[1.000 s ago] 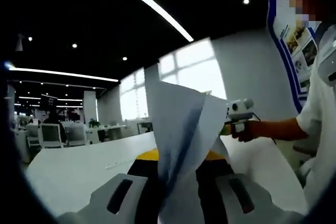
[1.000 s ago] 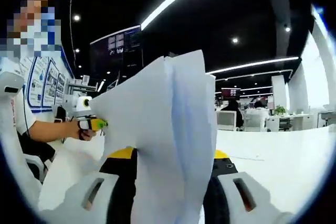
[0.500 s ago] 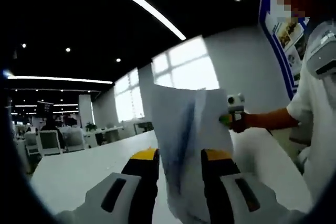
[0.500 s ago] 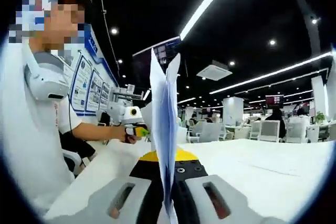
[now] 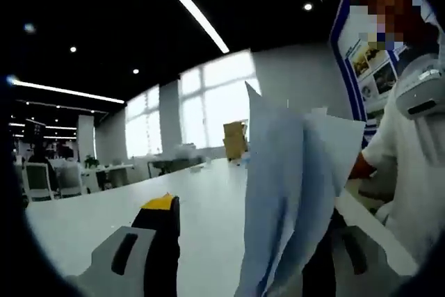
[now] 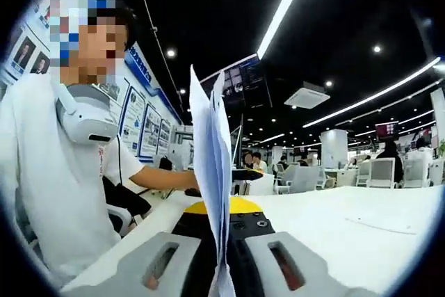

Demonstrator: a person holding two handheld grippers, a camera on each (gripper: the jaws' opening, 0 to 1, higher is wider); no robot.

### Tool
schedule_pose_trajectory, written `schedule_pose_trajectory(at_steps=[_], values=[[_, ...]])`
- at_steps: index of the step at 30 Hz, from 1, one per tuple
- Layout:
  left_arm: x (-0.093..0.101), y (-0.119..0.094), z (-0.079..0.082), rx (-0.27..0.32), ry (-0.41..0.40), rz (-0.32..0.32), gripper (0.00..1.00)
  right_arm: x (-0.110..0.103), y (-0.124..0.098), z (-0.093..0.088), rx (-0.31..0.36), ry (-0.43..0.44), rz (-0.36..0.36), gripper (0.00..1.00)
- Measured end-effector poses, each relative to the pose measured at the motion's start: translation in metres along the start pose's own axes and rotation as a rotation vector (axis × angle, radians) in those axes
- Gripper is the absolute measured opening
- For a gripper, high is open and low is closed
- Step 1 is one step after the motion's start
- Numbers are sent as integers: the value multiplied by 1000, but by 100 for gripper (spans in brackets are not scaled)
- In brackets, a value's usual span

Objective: Organize the stack of printing papers by aligning and flattening the scattered papers on the table

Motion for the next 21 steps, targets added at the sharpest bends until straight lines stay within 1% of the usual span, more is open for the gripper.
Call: schedule_pose_trajectory(at_steps=[2, 3, 4, 5, 6, 7, 8, 9, 10, 11, 12, 13, 14, 15, 16, 17, 18, 19, 20, 21], values=[[7, 2, 2, 2, 43, -7, 32, 3, 2, -1, -2, 11, -5, 0], [10, 3, 3, 3, 45, -21, 20, 4, 2, -1, -1, 11, -6, 0], [14, 4, 6, 2, 55, -11, 10, 12, 0, -2, -7, 17, -64, 0], [19, 5, 9, 1, 64, -1, 7, 16, 2, -2, -3, 25, -81, 0], [18, 3, 11, 0, 75, 13, 6, 22, 2, -3, -9, 29, -129, 0], [15, 1, 13, -17, 96, 52, 6, 22, 9, -3, -36, 38, -166, 0], [11, -3, 16, -26, 107, 89, 6, 22, 15, -2, -35, 35, -159, 0], [8, -7, 19, -33, 113, 120, 6, 23, 23, -2, -58, 45, -219, 0], [5, -10, 21, -55, 121, 155, 6, 23, 30, -3, -98, 45, -238, 0], [1, -14, 23, -64, 148, 201, 6, 22, 39, 0, -98, 7, -236, 0], [-3, -18, 25, -59, 146, 244, 7, 26, 45, 0, -106, -8, -286, 0], [-4, -20, 26, -65, 122, 270, 7, 23, 54, -1, -124, -2, -296, 0], [-6, -24, 28, -66, 147, 305, 7, 22, 60, 2, -112, -36, -288, 0], [-7, -27, 32, -53, 183, 347, 8, 25, 65, 3, -106, -59, -319, 0], [-8, -30, 34, -42, 203, 380, 11, 27, 70, 3, -124, -76, -356, 0], [-8, -31, 34, -42, 227, 398, 15, 25, 76, 3, -119, -84, -355, 0], [-11, -38, 28, -67, 213, 462, 22, 24, 77, 1, -113, -82, -371, 6], [-8, -43, 19, -83, 124, 459, 25, 25, 77, -4, -113, -72, -410, 18], [-5, -47, 12, -65, 73, 447, 30, 23, 77, -10, -131, -52, -426, 29], [-3, -53, 4, -77, 79, 462, 35, 19, 76, -15, -134, -64, -399, 31]])
Point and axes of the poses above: the point that each gripper's makers call its tool centre point, and the gripper's own axes: y roughly forward along the fingers, x roughly to its right, z roughly out of its top, the point moved 7 cm from there along -y, roughly backward along the fingers, and after that the axes turned 6 degrees about -y, right-handed, at the moved point
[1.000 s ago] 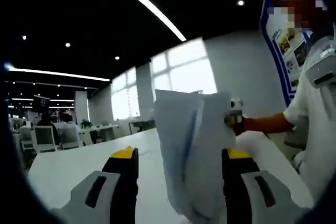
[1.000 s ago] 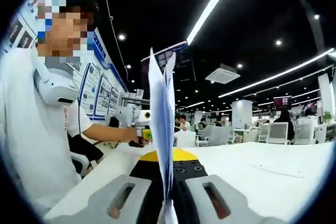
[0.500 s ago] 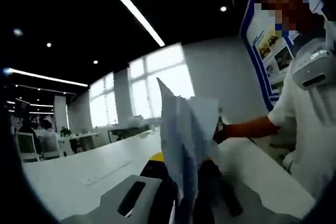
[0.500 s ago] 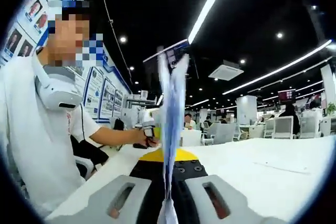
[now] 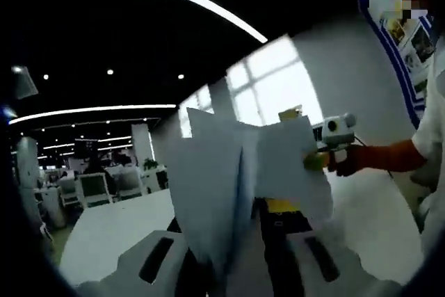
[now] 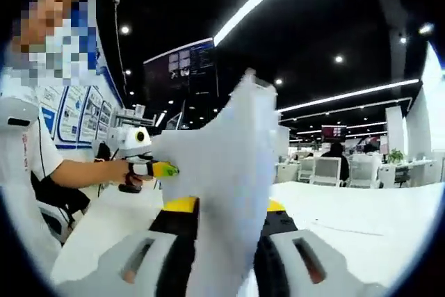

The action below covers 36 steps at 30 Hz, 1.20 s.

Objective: Organize the stack of printing papers by aligning and flattening the scattered papers on the table

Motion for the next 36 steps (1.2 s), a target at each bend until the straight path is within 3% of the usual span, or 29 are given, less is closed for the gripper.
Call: schedule_pose_trajectory(at_steps=[2, 4, 8, 10, 13, 15, 17, 18, 20, 21, 22, 24, 26, 28, 29, 30, 31, 32, 34, 35, 36], values=[[3, -11, -9, 9, 30, 6, 34, -4, -4, -9, -26, -12, -9, 30], [7, -13, -8, 13, 14, 32, 36, -4, -5, -14, -58, -12, -40, 38], [9, 3, -6, -1, 7, 52, 39, 0, 3, -8, -35, 10, -68, 44], [9, 6, -5, -6, 17, 52, 36, 0, 4, -7, -37, 2, -68, 44], [10, 9, -3, -16, 40, 53, 34, 2, 3, -4, -48, -14, -63, 33], [7, 7, -4, -30, -19, 34, 30, 8, -3, -2, -39, -1, -47, 19], [7, 8, -5, -31, -8, 31, 27, 6, -6, -3, -35, -19, -4, 11], [8, 8, -5, -30, -7, 29, 24, 3, -6, -2, -23, -30, 36, 6], [12, 11, -5, -27, -29, 2, 15, 4, -6, -2, -22, -7, 42, 0], [13, 13, -4, -28, -30, 0, 10, 3, -4, 1, -22, -16, 47, 0], [15, 18, 2, -30, 15, 5, 7, 9, -2, 9, -29, -64, 3, 0], [17, 23, 12, -4, 9, 29, 6, 10, 1, 26, 4, -88, -25, 0], [17, 24, 21, 31, -10, 68, 6, 10, 1, 31, 14, -92, -51, 0], [15, 24, 7, -16, 46, 83, 6, 6, 0, 16, -6, -95, -39, 0], [13, 24, -7, -64, 29, 78, 6, 7, -1, 2, -59, -61, -34, 0], [12, 25, -15, -76, -32, 76, 6, 6, 0, -10, -97, -41, -24, 0], [12, 27, -9, -14, -38, 66, 6, 7, 0, -2, -6, -42, -45, 0], [13, 28, -4, -39, -30, 74, 6, 6, -1, 0, -32, -33, -45, 0], [15, 26, 9, -5, 6, 71, 6, 3, -1, 15, 15, -84, -52, 0], [16, 25, 11, 7, 18, 64, 6, 3, -4, 14, 30, -72, -54, 0], [16, 24, 10, 1, 13, 64, 6, 4, -5, 4, 3, -39, -55, 0]])
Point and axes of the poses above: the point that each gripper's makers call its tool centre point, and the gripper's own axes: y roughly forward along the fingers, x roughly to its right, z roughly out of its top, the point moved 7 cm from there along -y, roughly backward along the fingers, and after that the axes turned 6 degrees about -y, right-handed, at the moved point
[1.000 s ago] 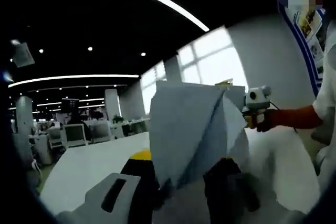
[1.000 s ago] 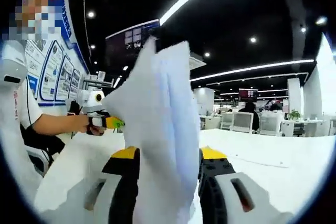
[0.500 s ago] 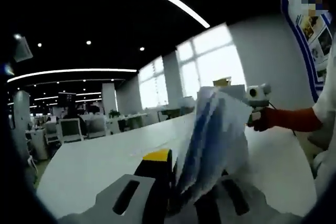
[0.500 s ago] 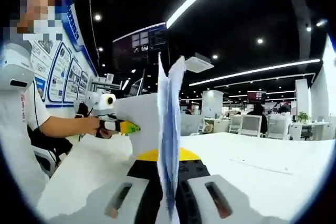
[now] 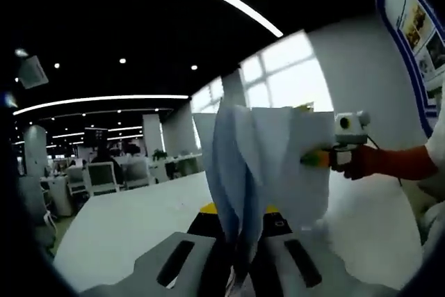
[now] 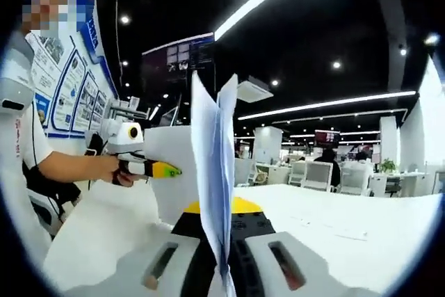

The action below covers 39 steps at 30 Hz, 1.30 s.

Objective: Organize the stack of printing papers by aligning and flattening the scattered papers on the table

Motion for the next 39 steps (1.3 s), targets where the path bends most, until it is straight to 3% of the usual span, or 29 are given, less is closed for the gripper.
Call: schedule_pose_trajectory(at_steps=[2, 3, 8, 9, 11, 14, 15, 19, 20, 24, 26, 28, 31, 33, 36, 39], values=[[-6, 2, -16, -30, -25, -7, 7, 2, -1, -21, -55, 65, -1, 0], [-8, 4, -25, -45, -38, -11, 7, 2, -1, -15, -6, 42, 0, 0], [-10, 1, -13, -58, -38, -8, 6, 0, 0, 0, -29, 27, 23, 0], [-6, 1, -9, -60, -71, -27, 6, -1, -2, 3, -38, 57, 29, 0], [-2, -6, 5, -71, -227, -98, 7, -1, -9, 20, -54, 145, 76, 0], [-1, -17, 26, -91, -310, -197, 6, -5, -16, 38, -68, 254, 159, 0], [0, -19, 28, -104, -320, -210, 6, -6, -17, 42, -84, 299, 181, 0], [5, -31, 38, -194, -548, -326, 6, -10, -22, 48, -112, 467, 270, 0], [5, -32, 37, -209, -570, -337, 6, -12, -22, 46, -119, 547, 293, 0], [9, -36, 21, -276, -708, -382, 6, -14, -22, 26, -151, 721, 331, 0], [8, -37, 12, -273, -784, -401, 6, -15, -19, 8, -157, 794, 327, 0], [2, -36, -5, -267, -936, -423, 6, -15, -17, -7, -175, 865, 328, 0], [-10, -34, -32, -252, -1064, -391, 6, -15, -13, -25, -216, 913, 320, 0], [-17, -32, -49, -248, -1035, -336, 6, -14, -10, -35, -240, 909, 309, 0], [-19, -29, -68, -278, -905, -281, 6, -12, -7, -52, -312, 854, 278, 0], [-9, -26, -77, -279, -702, -262, 6, -11, -4, -63, -334, 835, 268, 0]])
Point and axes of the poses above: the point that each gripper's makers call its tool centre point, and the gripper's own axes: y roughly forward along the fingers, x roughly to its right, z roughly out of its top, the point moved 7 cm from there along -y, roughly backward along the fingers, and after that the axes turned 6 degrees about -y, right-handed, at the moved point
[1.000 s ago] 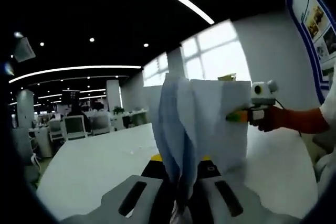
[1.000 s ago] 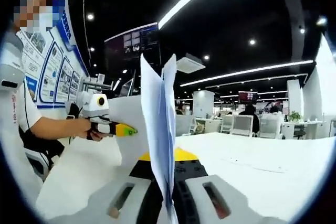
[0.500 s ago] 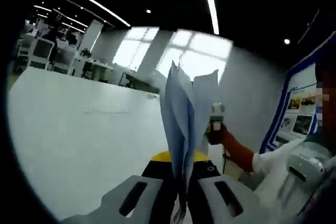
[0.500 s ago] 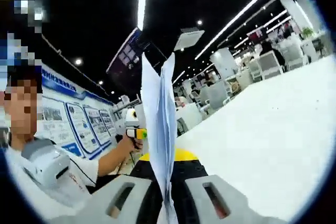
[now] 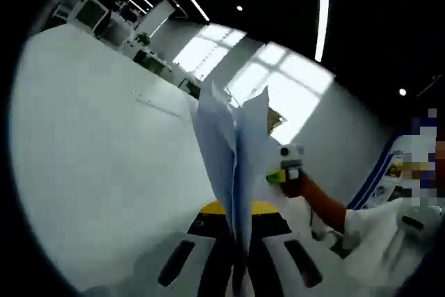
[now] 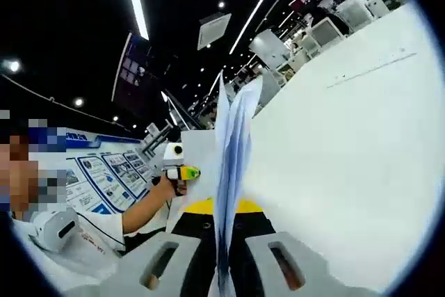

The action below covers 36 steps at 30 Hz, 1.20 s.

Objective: Organize the stack of printing papers by aligning and flattening the scattered papers on the table

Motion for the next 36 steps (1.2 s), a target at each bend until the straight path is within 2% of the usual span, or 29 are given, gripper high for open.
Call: schedule_pose_trajectory(at_steps=[2, 3, 4, 5, 6, 7, 8, 9, 10, 11, 12, 15, 16, 17, 21, 23, 26, 28, 31, 33, 34, 35, 36], values=[[2, 1, -3, -12, 88, 23, 6, 5, 1, -3, -23, -59, -36, 0], [3, 3, -5, -23, 203, 54, 6, 8, 3, -4, -22, -104, -48, 0], [2, 3, -5, -25, 227, 65, 6, 9, 3, -4, -22, -111, -51, 0], [3, 3, -5, -24, 254, 72, 6, 11, 3, -6, -47, -202, -73, 0], [6, 7, -11, -50, 451, 97, 6, 11, 4, -6, -48, -226, -81, 0], [6, 8, -12, -50, 470, 104, 6, 12, 4, -6, -47, -238, -85, 0], [7, 8, -14, -60, 512, 113, 6, 15, 3, -4, -61, -339, -95, 0], [8, 9, -17, -69, 555, 122, 6, 15, 3, -4, -61, -360, -94, 0], [9, 9, -20, -63, 640, 134, 6, 16, 4, -5, -65, -466, -101, 0], [10, 10, -23, -77, 692, 140, 6, 17, 4, -7, -75, -507, -100, 0], [-6, 8, -16, -89, 729, 150, 6, 17, 5, -8, -76, -504, -100, 0], [-6, 10, -24, -127, 900, 163, 6, 25, 5, -14, -120, -629, -124, 0], [-8, 11, -27, -138, 910, 167, 6, 27, 6, -17, -133, -622, -133, 0], [-10, 12, -30, -147, 910, 169, 6, 28, 6, -18, -145, -673, -139, 0], [-17, 13, -33, -156, 907, 175, 6, 30, 6, -23, -143, -651, -151, 0], [-20, 12, -32, -148, 876, 171, 6, 28, 7, -23, -157, -653, -167, 0], [-20, 12, -31, -151, 869, 167, 6, 28, 3, -21, -145, -589, -174, 1], [-21, 12, -30, -153, 860, 160, 6, 32, -8, -18, -151, -532, -246, 11], [-23, 10, -29, -155, 827, 154, 6, 26, -46, -1, -119, -609, -324, 13], [-24, 10, -28, -159, 818, 150, 6, 18, -68, 16, -55, -651, -370, 13], [-25, 10, -28, -165, 808, 142, 6, 7, -82, 30, 11, -675, -385, 13], [-25, 10, -27, -167, 801, 138, 5, -3, -86, 37, 41, -680, -375, 13], [-25, 11, -27, -170, 791, 132, 6, -11, -87, 41, 31, -684, -366, 13]])
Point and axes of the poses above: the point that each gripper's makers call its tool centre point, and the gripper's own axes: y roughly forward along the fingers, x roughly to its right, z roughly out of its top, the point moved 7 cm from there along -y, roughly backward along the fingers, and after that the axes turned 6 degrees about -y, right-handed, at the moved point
